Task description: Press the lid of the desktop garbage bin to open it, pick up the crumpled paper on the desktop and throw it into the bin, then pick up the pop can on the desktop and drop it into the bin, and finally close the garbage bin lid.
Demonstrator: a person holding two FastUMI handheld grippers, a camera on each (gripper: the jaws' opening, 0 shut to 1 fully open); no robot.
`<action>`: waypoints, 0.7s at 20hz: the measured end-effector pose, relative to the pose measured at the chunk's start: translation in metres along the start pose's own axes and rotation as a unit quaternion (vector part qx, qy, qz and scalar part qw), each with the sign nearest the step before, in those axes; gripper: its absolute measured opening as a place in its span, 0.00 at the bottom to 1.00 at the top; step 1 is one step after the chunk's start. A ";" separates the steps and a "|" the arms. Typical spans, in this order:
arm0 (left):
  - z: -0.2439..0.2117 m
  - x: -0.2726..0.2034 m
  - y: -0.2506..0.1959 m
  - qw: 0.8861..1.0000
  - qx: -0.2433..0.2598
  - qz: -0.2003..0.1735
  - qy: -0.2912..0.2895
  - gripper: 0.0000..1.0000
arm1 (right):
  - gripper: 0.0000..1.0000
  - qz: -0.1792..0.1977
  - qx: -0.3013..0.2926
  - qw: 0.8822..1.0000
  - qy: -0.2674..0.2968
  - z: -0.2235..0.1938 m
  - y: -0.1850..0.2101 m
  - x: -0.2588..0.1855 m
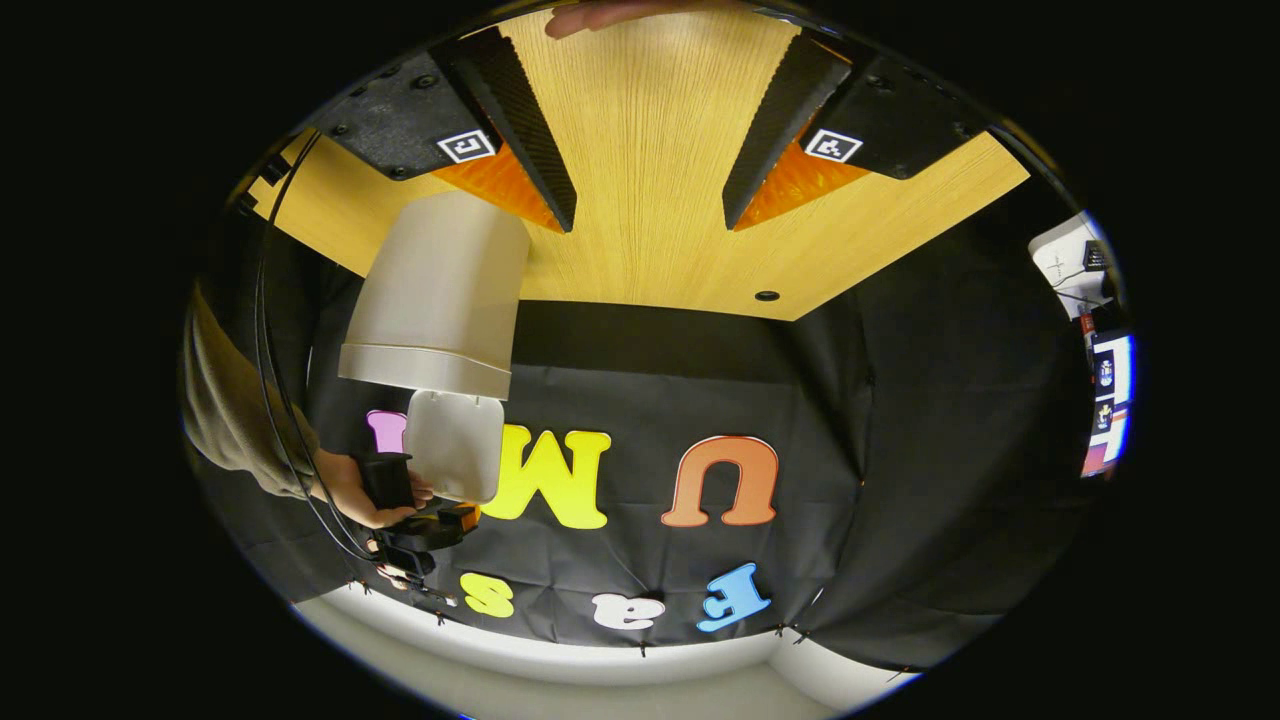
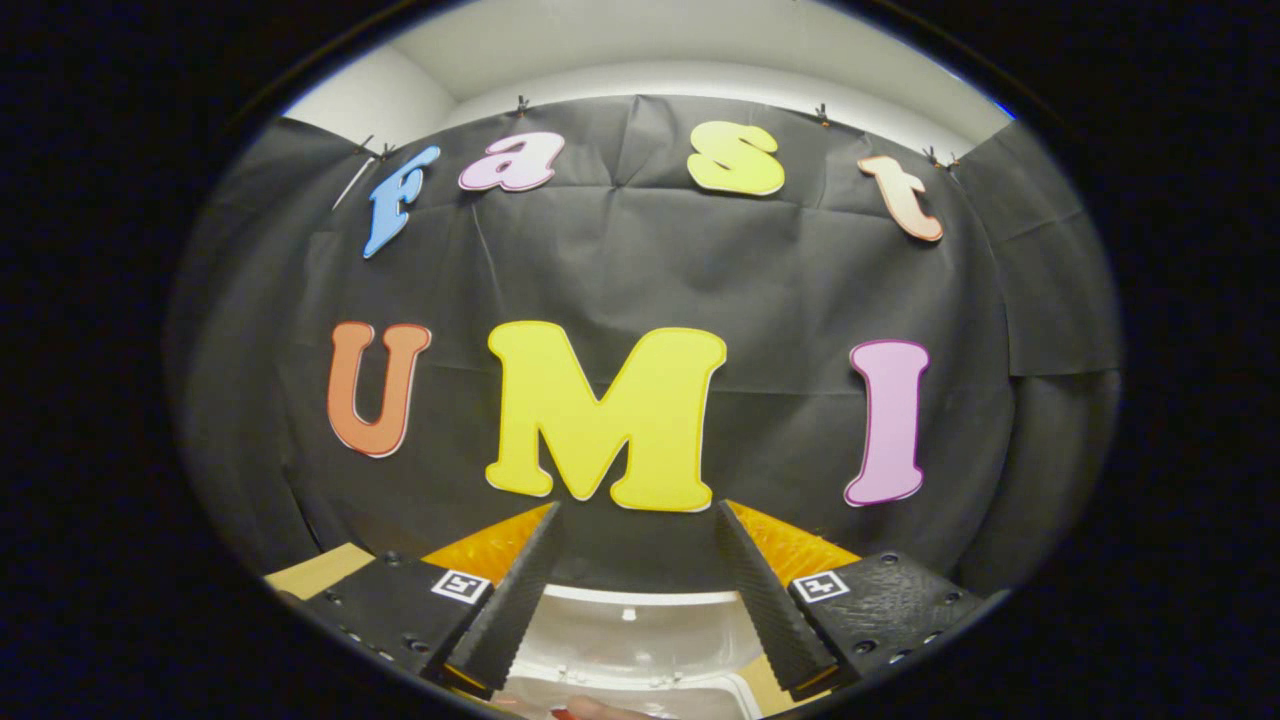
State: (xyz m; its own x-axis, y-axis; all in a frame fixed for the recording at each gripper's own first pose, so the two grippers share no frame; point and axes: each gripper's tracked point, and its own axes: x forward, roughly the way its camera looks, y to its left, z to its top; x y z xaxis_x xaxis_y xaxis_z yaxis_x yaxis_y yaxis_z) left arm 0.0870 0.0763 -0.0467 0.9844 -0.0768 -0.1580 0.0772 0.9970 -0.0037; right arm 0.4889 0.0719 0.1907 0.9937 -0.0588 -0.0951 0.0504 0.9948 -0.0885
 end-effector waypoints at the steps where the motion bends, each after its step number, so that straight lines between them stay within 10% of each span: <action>1: 0.000 0.001 0.000 1.000 0.000 0.001 -0.002 0.96 | 0.94 0.004 0.009 1.000 0.006 -0.003 0.000 -0.002; 14: -0.003 -0.001 -0.032 0.999 -0.023 -0.023 0.016 0.96 | 0.94 0.047 0.019 0.998 0.037 -0.053 0.001 -0.087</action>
State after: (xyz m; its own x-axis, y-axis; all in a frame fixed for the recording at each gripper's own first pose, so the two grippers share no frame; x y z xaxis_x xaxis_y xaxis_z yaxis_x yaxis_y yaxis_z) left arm 0.0831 0.0449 -0.0497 0.9744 -0.1231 -0.1883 0.1141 0.9918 -0.0575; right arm 0.3970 0.0735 0.1463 0.9843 0.0298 -0.1741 -0.0369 0.9986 -0.0379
